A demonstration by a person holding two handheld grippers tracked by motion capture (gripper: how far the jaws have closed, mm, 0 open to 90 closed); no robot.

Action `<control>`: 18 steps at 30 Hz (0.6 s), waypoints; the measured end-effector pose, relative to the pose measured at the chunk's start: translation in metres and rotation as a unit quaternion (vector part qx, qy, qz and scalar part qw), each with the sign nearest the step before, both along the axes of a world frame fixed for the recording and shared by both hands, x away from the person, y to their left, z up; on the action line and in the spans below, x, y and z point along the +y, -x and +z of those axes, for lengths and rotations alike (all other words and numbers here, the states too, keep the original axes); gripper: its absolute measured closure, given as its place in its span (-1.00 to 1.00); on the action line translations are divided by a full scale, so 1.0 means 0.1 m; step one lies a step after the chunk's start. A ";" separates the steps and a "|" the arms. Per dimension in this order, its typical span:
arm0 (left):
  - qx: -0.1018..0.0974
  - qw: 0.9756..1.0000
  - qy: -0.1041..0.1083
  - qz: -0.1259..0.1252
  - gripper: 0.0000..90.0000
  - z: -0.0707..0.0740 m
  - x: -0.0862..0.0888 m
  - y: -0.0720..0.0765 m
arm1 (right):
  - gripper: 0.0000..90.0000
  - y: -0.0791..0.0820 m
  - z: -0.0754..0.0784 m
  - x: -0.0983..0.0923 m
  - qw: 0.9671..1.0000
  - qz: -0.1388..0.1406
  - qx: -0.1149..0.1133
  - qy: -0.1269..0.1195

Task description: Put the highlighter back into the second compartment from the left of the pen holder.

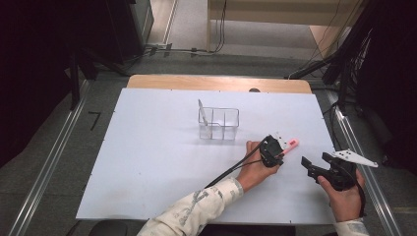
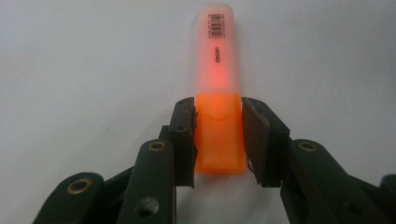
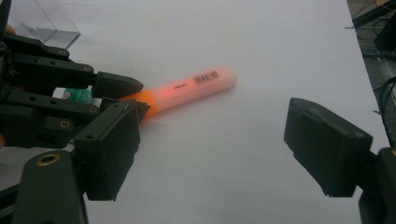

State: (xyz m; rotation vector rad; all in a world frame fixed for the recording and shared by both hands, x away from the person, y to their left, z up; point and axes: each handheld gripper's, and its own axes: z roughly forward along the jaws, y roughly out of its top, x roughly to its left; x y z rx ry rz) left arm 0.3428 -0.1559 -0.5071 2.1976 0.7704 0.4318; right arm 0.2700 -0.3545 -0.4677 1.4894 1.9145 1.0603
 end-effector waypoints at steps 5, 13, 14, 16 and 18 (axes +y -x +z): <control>0.007 1.000 -0.004 0.001 0.49 0.00 -0.01 -0.01 | -0.62 0.00 0.00 0.00 1.000 0.001 0.001 -0.001; 0.013 1.000 -0.006 0.000 0.49 0.00 -0.01 -0.02 | -0.62 0.00 0.00 0.00 1.000 0.001 0.002 -0.001; 0.013 1.000 -0.006 0.000 0.50 0.00 -0.01 -0.02 | -0.62 0.00 0.00 0.00 1.000 0.001 0.002 -0.001; 0.013 1.000 -0.006 0.000 0.50 0.00 -0.01 -0.02 | -0.62 0.00 0.00 0.00 1.000 0.001 0.002 -0.001; 0.015 1.000 -0.006 0.000 0.50 0.00 -0.01 -0.02 | -0.62 0.00 0.00 0.00 1.000 0.001 0.002 -0.001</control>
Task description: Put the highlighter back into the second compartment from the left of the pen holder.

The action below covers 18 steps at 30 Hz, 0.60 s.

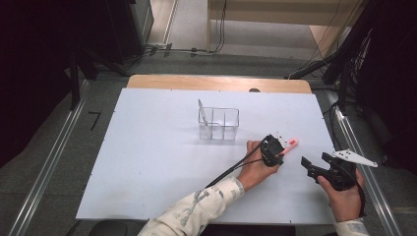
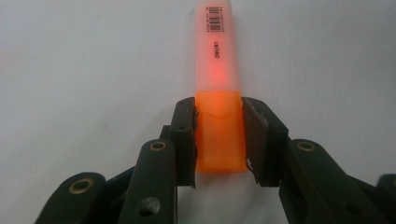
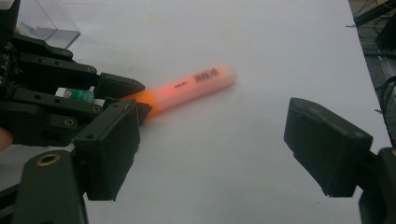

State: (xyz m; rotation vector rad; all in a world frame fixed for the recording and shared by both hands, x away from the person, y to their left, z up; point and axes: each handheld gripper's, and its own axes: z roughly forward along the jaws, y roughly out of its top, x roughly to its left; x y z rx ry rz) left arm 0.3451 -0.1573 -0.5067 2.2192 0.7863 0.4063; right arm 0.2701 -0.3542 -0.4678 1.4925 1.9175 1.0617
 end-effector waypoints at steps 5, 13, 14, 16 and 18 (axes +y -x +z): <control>0.001 1.000 0.000 0.001 0.50 0.00 0.00 0.00 | -0.62 0.00 0.00 0.00 1.000 0.000 0.000 0.000; 0.002 1.000 0.005 0.001 0.50 0.00 0.00 0.00 | -0.62 0.00 0.00 -0.01 1.000 -0.001 -0.001 0.000; 0.003 1.000 0.006 0.001 0.50 0.00 0.00 -0.01 | -0.62 0.00 0.00 -0.01 1.000 -0.001 -0.002 0.000; 0.002 1.000 0.007 0.001 0.50 0.00 0.00 0.00 | -0.62 0.00 0.00 -0.01 1.000 -0.001 -0.002 -0.001; 0.003 1.000 0.008 0.001 0.50 0.00 0.00 0.00 | -0.62 0.00 0.00 -0.02 1.000 -0.002 -0.002 -0.002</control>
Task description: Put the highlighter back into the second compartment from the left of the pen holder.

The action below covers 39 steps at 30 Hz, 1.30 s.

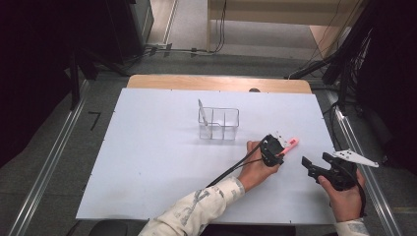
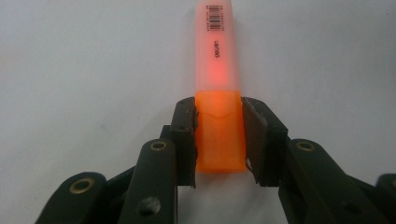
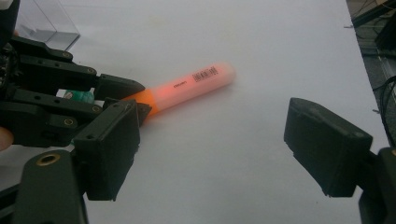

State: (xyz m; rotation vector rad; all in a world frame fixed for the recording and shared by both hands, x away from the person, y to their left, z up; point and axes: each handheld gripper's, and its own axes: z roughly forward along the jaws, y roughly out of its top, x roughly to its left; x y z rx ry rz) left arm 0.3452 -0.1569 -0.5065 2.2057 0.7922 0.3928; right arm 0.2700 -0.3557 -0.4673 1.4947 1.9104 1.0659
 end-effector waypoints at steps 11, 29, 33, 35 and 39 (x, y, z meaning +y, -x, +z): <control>-0.005 1.000 0.018 0.002 0.50 0.09 0.04 0.04 | -0.61 0.00 0.00 -0.01 1.000 -0.003 -0.001 -0.002; 0.002 0.999 0.050 0.008 0.50 0.29 0.35 0.11 | -0.61 0.00 0.00 0.00 1.000 -0.004 0.001 0.000; 0.003 0.998 0.059 0.014 0.50 0.33 0.45 0.13 | -0.61 -0.01 -0.01 0.00 1.000 -0.005 0.003 0.001; 0.000 0.998 0.062 0.017 0.50 0.34 0.49 0.15 | -0.61 -0.01 -0.01 0.00 1.000 -0.005 0.003 0.003; 0.001 0.998 0.067 0.018 0.50 0.35 0.57 0.19 | -0.61 -0.01 -0.01 0.01 1.000 -0.005 0.004 0.005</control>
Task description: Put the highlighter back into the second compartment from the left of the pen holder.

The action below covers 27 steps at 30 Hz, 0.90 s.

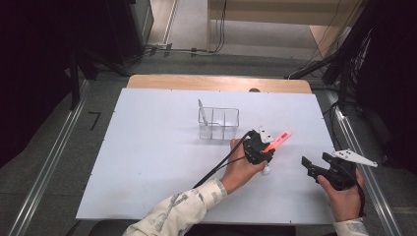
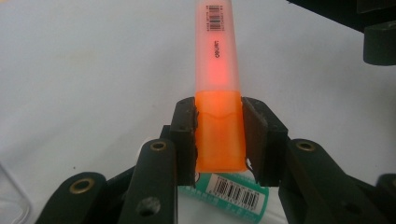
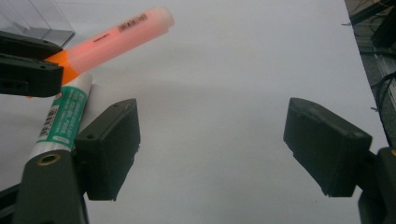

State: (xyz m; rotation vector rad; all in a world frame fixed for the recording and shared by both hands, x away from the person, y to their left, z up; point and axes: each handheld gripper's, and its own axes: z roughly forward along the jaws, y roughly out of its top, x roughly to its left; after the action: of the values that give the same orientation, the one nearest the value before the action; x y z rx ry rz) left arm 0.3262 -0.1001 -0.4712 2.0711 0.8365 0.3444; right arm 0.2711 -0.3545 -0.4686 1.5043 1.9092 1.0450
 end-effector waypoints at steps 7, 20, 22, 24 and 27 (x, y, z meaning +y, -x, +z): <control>0.002 1.000 0.007 0.003 0.50 0.09 0.17 0.05 | -0.61 0.00 0.00 0.00 1.000 -0.002 0.000 0.000; -0.003 1.000 0.015 0.025 0.50 0.19 0.51 0.10 | -0.61 0.00 0.00 0.00 1.000 -0.002 0.001 0.001; -0.003 0.999 0.020 0.029 0.50 0.21 0.58 0.10 | -0.61 0.00 0.00 0.00 1.000 -0.003 0.001 0.001; -0.005 0.999 0.025 0.034 0.50 0.23 0.64 0.11 | -0.61 0.00 0.00 0.01 1.000 -0.003 0.002 0.001; -0.007 0.999 0.032 0.039 0.50 0.26 0.70 0.12 | -0.61 0.00 -0.01 0.01 1.000 -0.003 0.003 0.001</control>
State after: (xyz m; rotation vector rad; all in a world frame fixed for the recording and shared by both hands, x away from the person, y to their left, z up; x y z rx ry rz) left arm 0.3146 -0.0301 -0.4453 1.9790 0.9096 0.3704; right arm 0.2714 -0.3533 -0.4691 1.5116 1.9081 1.0368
